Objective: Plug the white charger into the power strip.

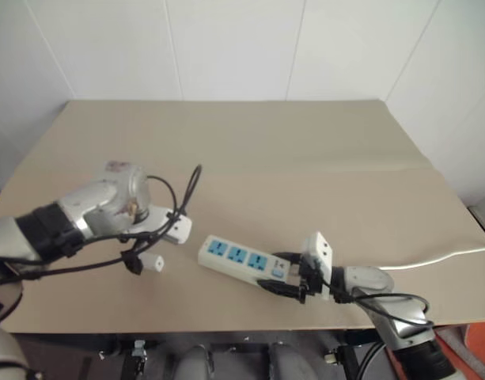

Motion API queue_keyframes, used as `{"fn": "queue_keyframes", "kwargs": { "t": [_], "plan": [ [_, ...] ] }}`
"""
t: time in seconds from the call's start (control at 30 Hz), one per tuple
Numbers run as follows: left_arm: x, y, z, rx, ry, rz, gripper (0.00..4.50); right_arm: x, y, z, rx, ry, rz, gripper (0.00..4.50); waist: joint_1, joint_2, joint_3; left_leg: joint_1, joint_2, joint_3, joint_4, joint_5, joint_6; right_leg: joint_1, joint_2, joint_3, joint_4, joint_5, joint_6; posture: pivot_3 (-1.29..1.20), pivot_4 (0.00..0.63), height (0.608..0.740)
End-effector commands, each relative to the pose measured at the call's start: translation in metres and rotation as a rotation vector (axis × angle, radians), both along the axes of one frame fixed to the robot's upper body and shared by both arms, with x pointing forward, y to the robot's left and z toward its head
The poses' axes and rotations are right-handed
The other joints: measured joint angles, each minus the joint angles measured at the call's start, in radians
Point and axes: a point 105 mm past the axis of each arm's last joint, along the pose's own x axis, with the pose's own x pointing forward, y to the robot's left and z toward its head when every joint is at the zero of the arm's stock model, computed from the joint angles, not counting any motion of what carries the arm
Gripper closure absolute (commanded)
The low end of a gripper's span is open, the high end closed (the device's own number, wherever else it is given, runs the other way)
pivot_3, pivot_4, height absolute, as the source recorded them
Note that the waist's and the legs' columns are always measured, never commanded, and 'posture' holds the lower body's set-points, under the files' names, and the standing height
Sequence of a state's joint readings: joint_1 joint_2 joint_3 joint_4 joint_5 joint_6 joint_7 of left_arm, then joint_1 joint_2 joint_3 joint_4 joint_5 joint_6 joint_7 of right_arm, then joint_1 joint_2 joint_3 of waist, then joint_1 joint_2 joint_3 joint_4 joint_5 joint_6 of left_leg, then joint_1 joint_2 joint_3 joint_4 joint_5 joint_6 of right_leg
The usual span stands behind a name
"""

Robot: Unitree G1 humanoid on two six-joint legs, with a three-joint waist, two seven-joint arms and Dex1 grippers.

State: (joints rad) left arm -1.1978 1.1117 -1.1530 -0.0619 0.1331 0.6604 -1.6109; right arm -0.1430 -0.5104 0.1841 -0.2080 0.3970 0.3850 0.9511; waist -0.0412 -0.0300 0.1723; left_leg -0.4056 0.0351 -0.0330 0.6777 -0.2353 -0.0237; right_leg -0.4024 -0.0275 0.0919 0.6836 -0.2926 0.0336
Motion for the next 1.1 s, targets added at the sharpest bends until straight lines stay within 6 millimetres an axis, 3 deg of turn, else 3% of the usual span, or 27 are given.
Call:
{"fn": "queue_keyframes", "kwargs": {
  "t": [0.03,0.93,1.03,1.1],
  "plan": [
    [0.002,-0.002,-0.001,-0.001,-0.023,-0.003,0.05,-0.003,-0.003,0.002,-0.011,0.002,-0.004,1.06,0.000,0.000,0.000,0.000,0.000,0.000,0.000,0.000,0.000,0.000,0.000,0.000,0.000,0.000,0.000,0.00,0.150,0.740],
    [0.011,-0.009,-0.020,0.011,-0.004,-0.043,0.05,-0.008,-0.004,0.003,-0.003,0.003,-0.057,1.06,0.005,0.001,-0.001,0.005,0.000,0.000,0.000,0.000,0.000,0.005,0.000,0.000,0.000,0.000,0.000,0.00,0.150,0.740],
    [0.011,-0.009,-0.021,0.012,-0.003,-0.047,0.59,-0.008,-0.005,0.003,-0.003,-0.001,-0.061,1.06,0.003,0.001,-0.001,0.008,0.000,0.000,0.000,0.000,0.000,0.009,0.000,0.000,-0.001,0.000,0.000,0.00,0.150,0.740],
    [0.010,-0.010,-0.022,0.012,-0.003,-0.049,1.20,-0.008,-0.005,0.003,-0.004,-0.003,-0.063,1.06,0.002,0.001,-0.001,0.008,0.000,0.000,0.000,0.000,0.000,0.010,0.000,0.000,-0.001,0.000,0.000,0.00,0.150,0.740]
  ]
}}
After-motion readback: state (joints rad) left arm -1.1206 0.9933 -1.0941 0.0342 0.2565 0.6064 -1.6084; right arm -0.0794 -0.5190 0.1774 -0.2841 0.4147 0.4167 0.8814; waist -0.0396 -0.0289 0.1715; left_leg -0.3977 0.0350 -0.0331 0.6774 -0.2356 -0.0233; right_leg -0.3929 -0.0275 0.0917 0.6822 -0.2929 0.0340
